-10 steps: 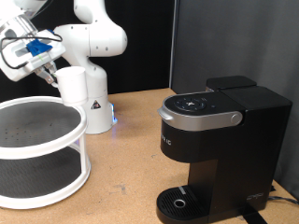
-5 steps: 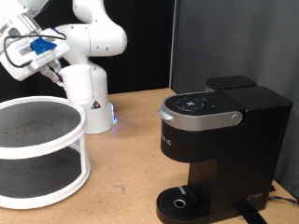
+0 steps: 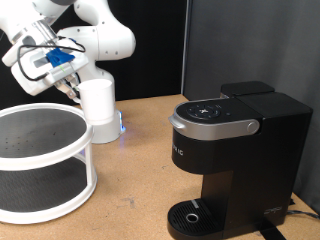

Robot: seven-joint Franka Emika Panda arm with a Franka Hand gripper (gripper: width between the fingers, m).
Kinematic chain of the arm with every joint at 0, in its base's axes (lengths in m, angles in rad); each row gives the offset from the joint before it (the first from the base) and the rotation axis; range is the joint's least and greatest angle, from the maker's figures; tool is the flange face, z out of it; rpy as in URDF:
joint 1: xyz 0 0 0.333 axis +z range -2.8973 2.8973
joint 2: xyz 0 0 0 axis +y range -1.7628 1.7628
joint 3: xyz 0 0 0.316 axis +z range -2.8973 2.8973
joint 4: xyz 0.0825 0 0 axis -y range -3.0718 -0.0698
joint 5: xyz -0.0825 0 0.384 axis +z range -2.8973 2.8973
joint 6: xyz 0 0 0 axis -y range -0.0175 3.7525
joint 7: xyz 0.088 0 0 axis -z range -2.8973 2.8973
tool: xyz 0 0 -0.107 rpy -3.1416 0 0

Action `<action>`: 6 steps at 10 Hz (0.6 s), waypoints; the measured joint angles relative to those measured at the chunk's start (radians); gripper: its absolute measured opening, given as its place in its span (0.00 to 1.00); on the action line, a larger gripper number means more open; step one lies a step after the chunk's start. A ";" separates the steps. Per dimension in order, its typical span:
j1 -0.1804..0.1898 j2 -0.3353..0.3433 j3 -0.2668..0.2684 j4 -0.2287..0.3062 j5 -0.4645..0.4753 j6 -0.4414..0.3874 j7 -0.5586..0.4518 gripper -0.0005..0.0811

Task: Make a cup of coffee with the keurig machine

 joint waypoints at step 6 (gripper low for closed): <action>0.157 0.131 0.001 0.052 0.100 0.121 0.000 0.09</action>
